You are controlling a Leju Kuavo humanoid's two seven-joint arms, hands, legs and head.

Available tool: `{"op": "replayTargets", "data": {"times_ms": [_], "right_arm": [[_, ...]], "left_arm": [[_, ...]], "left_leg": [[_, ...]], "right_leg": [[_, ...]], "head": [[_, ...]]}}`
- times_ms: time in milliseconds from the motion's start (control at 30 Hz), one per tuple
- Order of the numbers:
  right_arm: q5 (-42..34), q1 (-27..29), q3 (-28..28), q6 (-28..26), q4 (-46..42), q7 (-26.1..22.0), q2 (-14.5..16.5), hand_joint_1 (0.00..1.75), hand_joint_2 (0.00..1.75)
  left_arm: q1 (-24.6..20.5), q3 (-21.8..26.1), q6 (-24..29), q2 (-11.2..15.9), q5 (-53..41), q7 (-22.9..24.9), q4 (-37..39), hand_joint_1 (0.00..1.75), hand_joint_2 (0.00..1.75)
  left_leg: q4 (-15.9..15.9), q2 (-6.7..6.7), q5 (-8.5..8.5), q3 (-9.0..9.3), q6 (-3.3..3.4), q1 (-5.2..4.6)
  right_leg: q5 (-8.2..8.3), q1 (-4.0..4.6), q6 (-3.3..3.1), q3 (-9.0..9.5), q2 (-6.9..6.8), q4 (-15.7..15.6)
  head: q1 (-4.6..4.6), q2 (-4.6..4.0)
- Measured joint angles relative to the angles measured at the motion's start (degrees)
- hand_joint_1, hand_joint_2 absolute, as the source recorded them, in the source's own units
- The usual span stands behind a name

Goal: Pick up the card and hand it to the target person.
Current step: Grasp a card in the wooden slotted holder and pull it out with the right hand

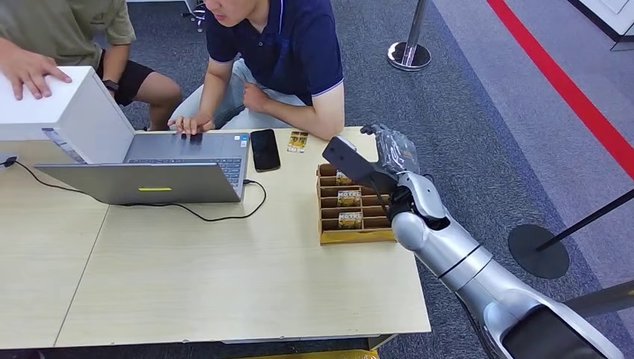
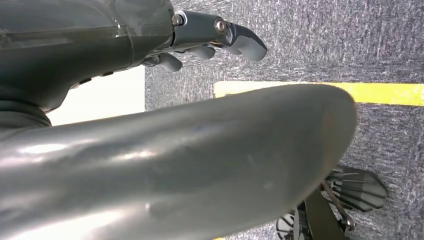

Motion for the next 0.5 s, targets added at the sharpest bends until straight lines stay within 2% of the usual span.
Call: {"op": "replayTargets", "data": {"times_ms": [233, 500], "right_arm": [[1.22, -0.48, 1.44, 1.24, 0.48, 0.4, 0.04, 0.64, 1.75], [2.34, -0.52, 2.47, 2.38, 1.04, 1.21, -0.17, 0.74, 1.75]], "left_arm": [[0.0, 0.0, 0.03, 0.08, 0.32, 0.11, 0.0, 0.0, 0.0], [0.01, 0.0, 0.05, 0.09, 0.39, 0.09, 0.0, 0.0, 0.0]], "left_leg": [[0.0, 0.0, 0.0, 0.01, 0.0, 0.0], [0.0, 0.02, 0.0, 0.01, 0.0, 0.0]], "right_leg": [[0.0, 0.0, 0.0, 0.0, 0.0, 0.0], [0.0, 0.0, 0.0, -0.02, 0.02, 0.0]], "head": [[0.01, 0.0], [0.0, 0.0]]}}
